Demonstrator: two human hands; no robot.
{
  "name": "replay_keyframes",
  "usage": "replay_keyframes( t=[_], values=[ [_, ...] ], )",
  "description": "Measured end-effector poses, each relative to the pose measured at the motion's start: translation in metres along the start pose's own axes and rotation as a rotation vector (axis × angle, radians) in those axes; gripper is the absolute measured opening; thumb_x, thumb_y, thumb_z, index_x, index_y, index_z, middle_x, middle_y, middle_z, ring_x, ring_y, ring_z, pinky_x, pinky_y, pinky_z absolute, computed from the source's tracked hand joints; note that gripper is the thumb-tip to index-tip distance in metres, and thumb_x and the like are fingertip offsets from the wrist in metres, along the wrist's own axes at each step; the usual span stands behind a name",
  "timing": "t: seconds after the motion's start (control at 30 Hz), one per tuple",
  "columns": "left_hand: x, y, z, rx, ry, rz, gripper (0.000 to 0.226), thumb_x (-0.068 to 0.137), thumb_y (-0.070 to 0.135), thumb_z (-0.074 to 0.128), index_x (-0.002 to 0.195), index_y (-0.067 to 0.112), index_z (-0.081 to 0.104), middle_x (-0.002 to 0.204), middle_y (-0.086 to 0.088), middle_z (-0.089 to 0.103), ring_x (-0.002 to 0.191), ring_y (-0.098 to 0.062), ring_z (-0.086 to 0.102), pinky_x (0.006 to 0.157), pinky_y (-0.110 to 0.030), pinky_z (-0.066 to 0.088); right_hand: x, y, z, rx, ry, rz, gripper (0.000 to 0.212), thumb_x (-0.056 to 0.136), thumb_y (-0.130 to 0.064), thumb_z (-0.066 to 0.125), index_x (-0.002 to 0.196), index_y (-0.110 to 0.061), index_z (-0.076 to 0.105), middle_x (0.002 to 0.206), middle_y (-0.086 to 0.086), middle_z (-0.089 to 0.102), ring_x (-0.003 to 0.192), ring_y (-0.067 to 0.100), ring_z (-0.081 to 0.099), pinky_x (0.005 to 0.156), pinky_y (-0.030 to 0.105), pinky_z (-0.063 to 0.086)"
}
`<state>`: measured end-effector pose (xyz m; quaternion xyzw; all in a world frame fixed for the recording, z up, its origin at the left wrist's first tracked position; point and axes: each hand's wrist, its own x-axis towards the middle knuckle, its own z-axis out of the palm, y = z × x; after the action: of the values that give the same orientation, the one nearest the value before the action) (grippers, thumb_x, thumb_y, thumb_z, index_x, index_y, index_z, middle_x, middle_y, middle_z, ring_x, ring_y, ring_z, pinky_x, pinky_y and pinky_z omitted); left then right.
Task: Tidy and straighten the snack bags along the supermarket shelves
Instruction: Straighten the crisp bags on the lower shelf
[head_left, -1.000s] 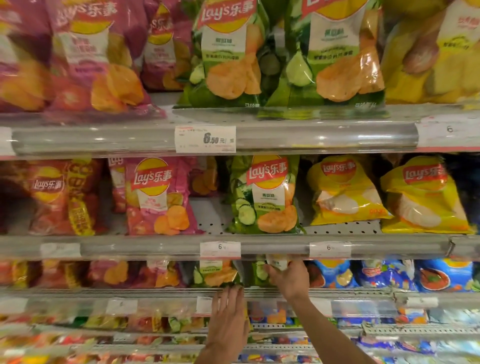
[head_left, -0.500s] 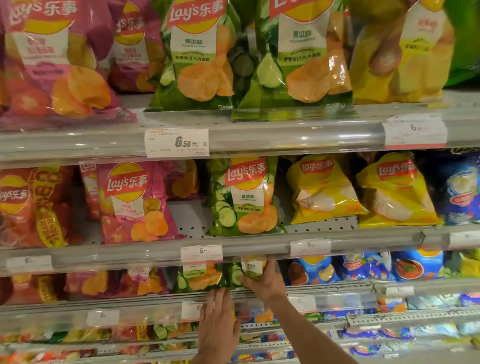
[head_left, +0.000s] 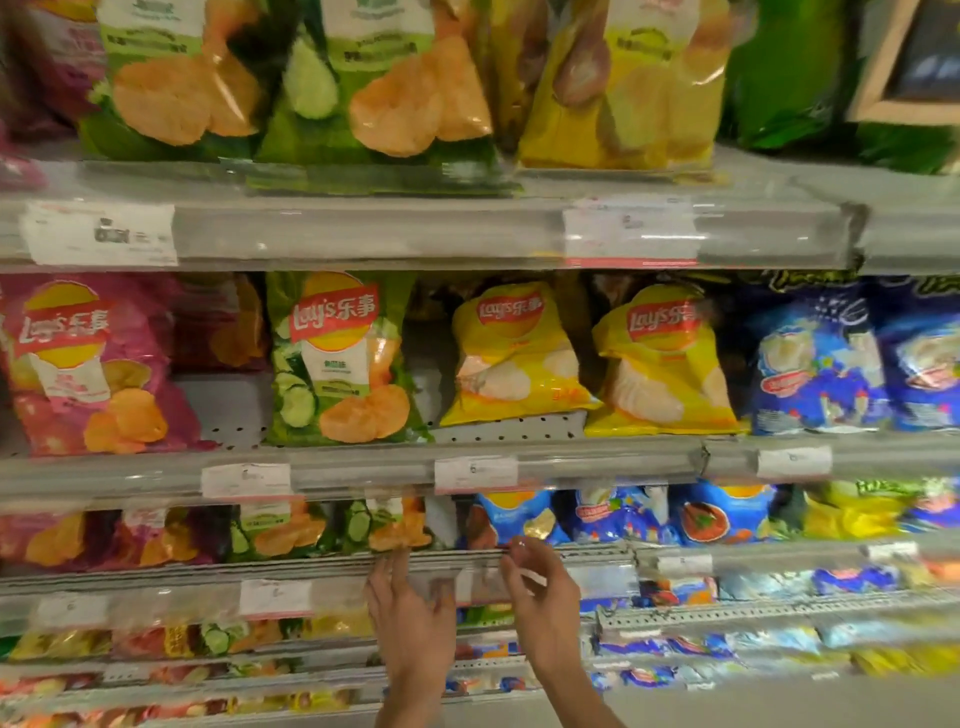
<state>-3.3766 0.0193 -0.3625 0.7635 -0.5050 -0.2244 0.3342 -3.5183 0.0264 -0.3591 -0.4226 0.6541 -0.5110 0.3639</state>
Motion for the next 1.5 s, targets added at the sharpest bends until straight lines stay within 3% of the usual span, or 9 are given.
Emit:
replay_keyframes(
  t=[0.17, 0.3, 0.47, 0.6, 0.73, 1.0, 1.27, 1.43, 1.5],
  values=[
    [-0.032, 0.072, 0.058, -0.179, 0.197, 0.106, 0.035, 0.082, 0.005, 0.075, 0.114, 0.001, 0.062, 0.114, -0.017, 0.058, 0.114, -0.038, 0.050, 0.096, -0.040, 0.038, 0.035, 0.022, -0.106, -0.027, 0.113, -0.009, 0.021, 0.094, -0.011, 0.071, 0.099, -0.028, 0.061, 0.089, -0.004, 0.072, 0.080, -0.002, 0.068, 0.073, 0.017, 0.056],
    [-0.059, 0.127, 0.109, -0.244, 0.140, 0.109, 0.034, 0.086, 0.005, 0.071, 0.118, 0.002, 0.062, 0.125, -0.016, 0.056, 0.120, -0.035, 0.051, 0.102, -0.043, 0.041, 0.069, 0.038, -0.187, -0.052, 0.203, 0.018, 0.016, 0.093, -0.019, 0.073, 0.107, -0.018, 0.064, 0.091, -0.001, 0.073, 0.080, 0.012, 0.071, 0.077, 0.036, 0.058],
    [-0.077, 0.166, 0.156, -0.194, 0.001, 0.024, 0.058, 0.092, 0.026, 0.068, 0.142, 0.005, 0.047, 0.144, -0.015, 0.049, 0.135, -0.033, 0.044, 0.111, -0.043, 0.039, 0.109, 0.054, -0.260, -0.191, 0.317, -0.016, 0.050, 0.086, -0.028, 0.080, 0.127, -0.010, 0.058, 0.116, 0.010, 0.062, 0.111, 0.029, 0.059, 0.089, 0.038, 0.047],
    [-0.073, 0.182, 0.174, -0.210, -0.042, 0.005, 0.087, 0.084, 0.037, 0.076, 0.152, 0.006, 0.032, 0.156, -0.014, 0.035, 0.144, -0.031, 0.033, 0.116, -0.042, 0.033, 0.142, 0.064, -0.293, -0.324, 0.213, -0.010, 0.089, 0.075, -0.027, 0.090, 0.145, 0.004, 0.044, 0.136, 0.023, 0.053, 0.132, 0.037, 0.044, 0.107, 0.048, 0.041],
    [-0.050, 0.187, 0.183, -0.144, -0.090, -0.033, 0.103, 0.074, 0.042, 0.084, 0.150, -0.001, 0.029, 0.155, -0.022, 0.031, 0.145, -0.035, 0.028, 0.116, -0.046, 0.031, 0.171, 0.067, -0.300, -0.252, 0.051, 0.048, 0.109, 0.063, -0.043, 0.095, 0.148, -0.001, 0.041, 0.142, 0.017, 0.052, 0.136, 0.034, 0.047, 0.112, 0.049, 0.043],
    [-0.012, 0.178, 0.189, -0.209, -0.214, -0.055, 0.101, 0.063, 0.040, 0.092, 0.143, 0.013, 0.038, 0.144, -0.010, 0.048, 0.134, -0.029, 0.045, 0.111, -0.038, 0.037, 0.195, 0.068, -0.297, -0.356, -0.111, 0.062, 0.090, 0.055, -0.059, 0.093, 0.122, -0.020, 0.048, 0.118, 0.001, 0.061, 0.112, 0.025, 0.061, 0.089, 0.041, 0.054],
    [0.010, 0.169, 0.188, -0.268, -0.330, -0.128, 0.078, 0.061, 0.017, 0.095, 0.126, 0.005, 0.054, 0.123, -0.010, 0.062, 0.117, -0.027, 0.059, 0.104, -0.040, 0.047, 0.194, 0.069, -0.289, -0.384, -0.064, 0.060, 0.085, 0.055, -0.058, 0.093, 0.121, -0.023, 0.053, 0.117, -0.003, 0.069, 0.110, 0.024, 0.065, 0.094, 0.048, 0.053],
    [0.012, 0.172, 0.186, -0.363, -0.328, -0.064, 0.054, 0.059, -0.002, 0.091, 0.103, 0.009, 0.061, 0.104, -0.006, 0.065, 0.085, -0.015, 0.063, 0.067, -0.007, 0.048, 0.186, 0.065, -0.286, -0.369, 0.039, 0.022, 0.070, 0.057, -0.048, 0.096, 0.110, -0.024, 0.058, 0.105, -0.005, 0.070, 0.100, 0.022, 0.067, 0.090, 0.048, 0.054],
    [0.011, 0.172, 0.184, -0.377, -0.327, -0.072, 0.051, 0.059, -0.001, 0.092, 0.100, 0.007, 0.062, 0.103, -0.007, 0.066, 0.087, -0.017, 0.063, 0.075, -0.017, 0.049, 0.182, 0.061, -0.285, -0.412, 0.065, 0.013, 0.073, 0.059, -0.046, 0.096, 0.116, -0.019, 0.060, 0.112, 0.000, 0.070, 0.107, 0.025, 0.064, 0.095, 0.051, 0.051]
  ],
)
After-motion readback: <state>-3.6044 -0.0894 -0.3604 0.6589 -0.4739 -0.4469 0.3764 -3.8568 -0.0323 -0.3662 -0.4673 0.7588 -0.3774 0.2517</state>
